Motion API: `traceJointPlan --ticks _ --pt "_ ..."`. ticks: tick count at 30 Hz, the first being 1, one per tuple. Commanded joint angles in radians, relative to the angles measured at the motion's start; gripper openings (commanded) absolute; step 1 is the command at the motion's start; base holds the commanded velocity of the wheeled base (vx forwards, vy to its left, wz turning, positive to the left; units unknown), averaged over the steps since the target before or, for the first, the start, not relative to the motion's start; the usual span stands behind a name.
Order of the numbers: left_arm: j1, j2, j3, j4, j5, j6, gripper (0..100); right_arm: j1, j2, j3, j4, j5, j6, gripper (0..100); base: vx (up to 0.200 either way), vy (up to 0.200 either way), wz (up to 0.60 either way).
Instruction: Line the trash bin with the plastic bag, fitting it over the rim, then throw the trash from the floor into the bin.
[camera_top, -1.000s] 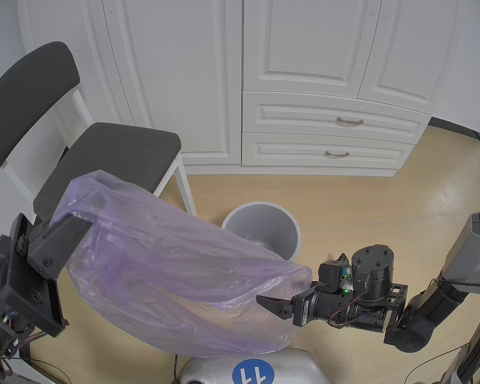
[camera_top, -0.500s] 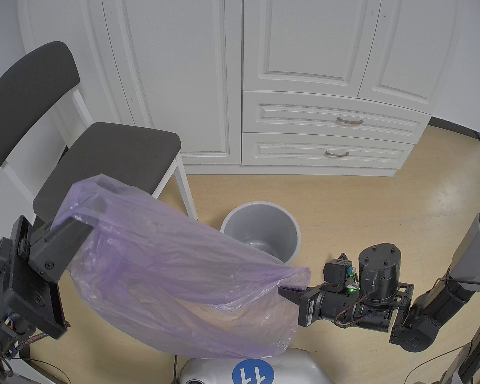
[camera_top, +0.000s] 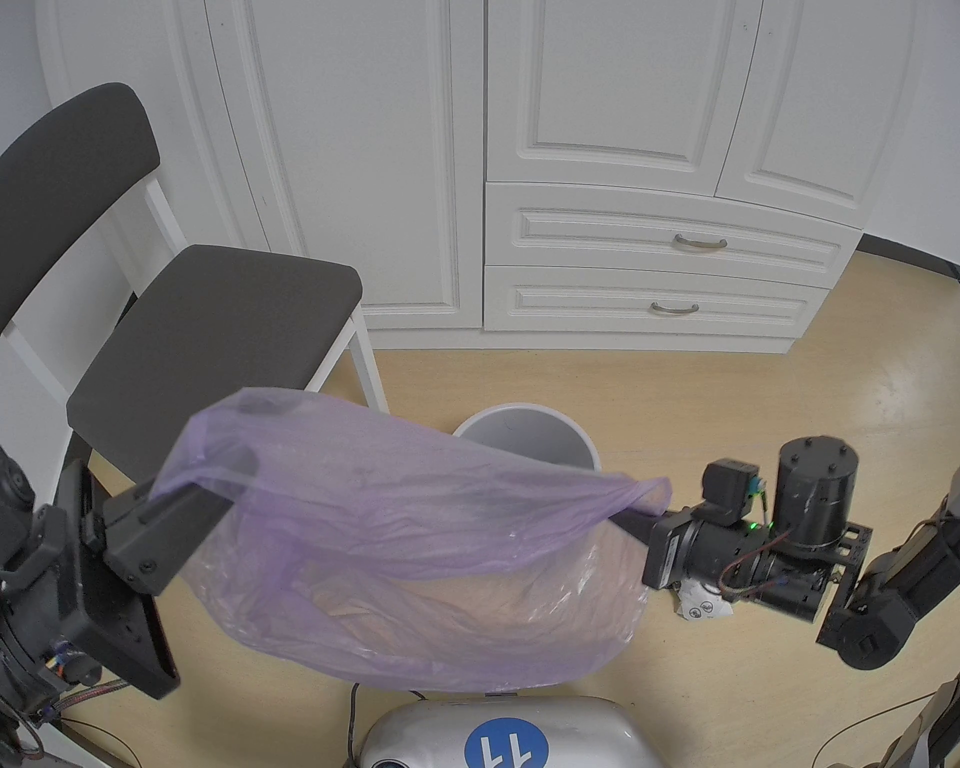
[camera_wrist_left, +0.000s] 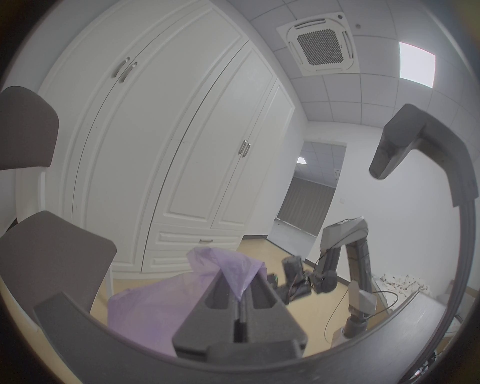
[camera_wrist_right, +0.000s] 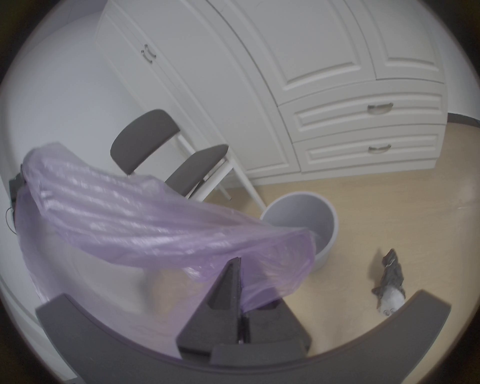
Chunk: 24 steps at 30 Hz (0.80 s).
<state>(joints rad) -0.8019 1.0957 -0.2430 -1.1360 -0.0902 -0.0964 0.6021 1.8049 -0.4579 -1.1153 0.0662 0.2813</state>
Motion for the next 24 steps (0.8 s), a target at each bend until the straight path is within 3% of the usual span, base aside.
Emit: traceJointPlan --ticks 1,6,12,15,18,24 --pt "0.033 0.096 0.008 0.01 0.007 -0.002 0 -0.084 -0.113 -0.03 0.02 -0.002 -0.007 0 0.0 0.0 0.0" --pt "0.078 0.158 -0.009 0.076 0.018 0.014 0 -0.12 -0.176 -0.082 0.106 -0.019 -0.005 0 0.0 0.0 0.0" --pt "0.086 0.185 -0.131 0.352 0.147 0.004 0 -0.097 -0.239 -0.203 0.313 -0.169 0.016 0 0.0 0.0 0.0" --pt "0.087 0.187 -0.177 0.455 0.184 -0.002 0 -0.065 -0.251 -0.229 0.342 -0.209 0.042 0 0.0 0.0 0.0" --pt "0.089 0.188 -0.245 0.591 0.221 -0.065 0 -0.015 -0.262 -0.262 0.361 -0.289 0.075 0 0.0 0.0 0.0" --pt "0.133 0.219 -0.269 0.611 0.237 -0.103 0 0.036 -0.297 -0.228 0.365 -0.307 0.055 0 0.0 0.0 0.0"
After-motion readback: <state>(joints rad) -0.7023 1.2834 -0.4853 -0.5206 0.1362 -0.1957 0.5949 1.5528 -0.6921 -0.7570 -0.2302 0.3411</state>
